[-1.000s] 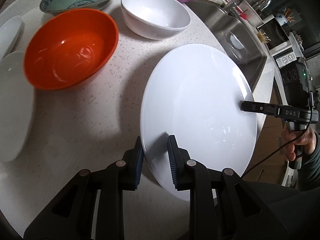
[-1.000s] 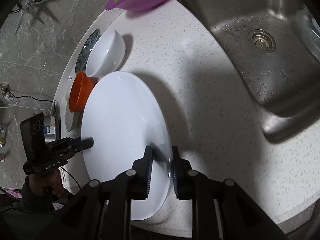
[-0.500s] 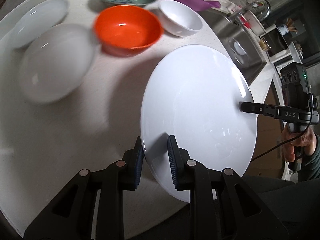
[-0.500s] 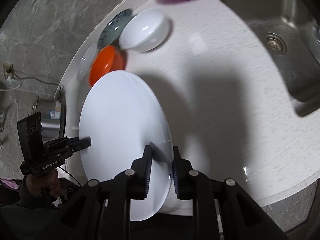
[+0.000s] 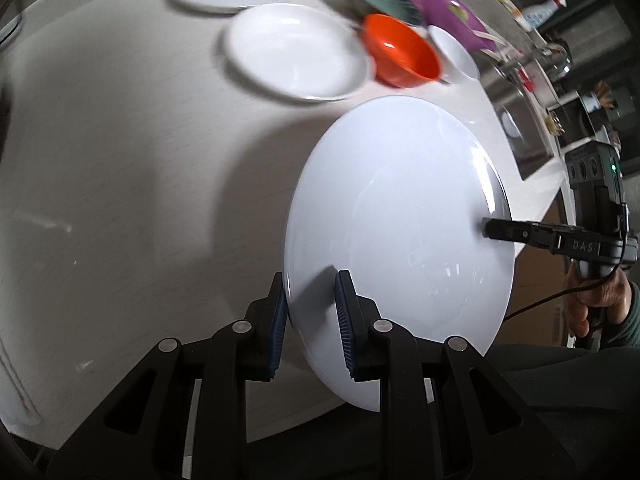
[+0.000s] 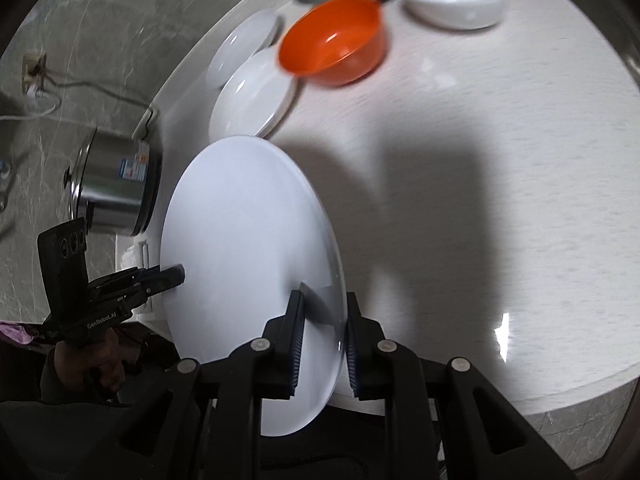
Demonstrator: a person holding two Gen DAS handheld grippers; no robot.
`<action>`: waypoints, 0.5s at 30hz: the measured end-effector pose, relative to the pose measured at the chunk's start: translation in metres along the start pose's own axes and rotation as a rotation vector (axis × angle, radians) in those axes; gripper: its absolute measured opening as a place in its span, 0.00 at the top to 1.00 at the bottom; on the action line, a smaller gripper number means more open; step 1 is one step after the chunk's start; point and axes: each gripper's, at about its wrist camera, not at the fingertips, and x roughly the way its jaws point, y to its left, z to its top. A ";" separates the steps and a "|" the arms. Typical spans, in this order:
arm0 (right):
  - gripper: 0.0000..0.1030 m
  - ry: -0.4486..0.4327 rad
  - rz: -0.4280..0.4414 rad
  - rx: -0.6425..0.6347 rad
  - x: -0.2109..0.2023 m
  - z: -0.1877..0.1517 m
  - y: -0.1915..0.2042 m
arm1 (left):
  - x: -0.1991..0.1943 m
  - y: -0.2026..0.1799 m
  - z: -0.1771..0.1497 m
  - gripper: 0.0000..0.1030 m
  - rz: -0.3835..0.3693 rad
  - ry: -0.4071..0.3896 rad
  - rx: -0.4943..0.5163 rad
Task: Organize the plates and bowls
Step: 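Lift the large plate with both grippers and carry it toward the steel rice cooker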
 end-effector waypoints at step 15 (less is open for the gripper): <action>0.80 0.054 0.014 -0.037 0.090 0.022 0.058 | -0.007 0.108 -0.001 0.79 0.049 0.001 -0.063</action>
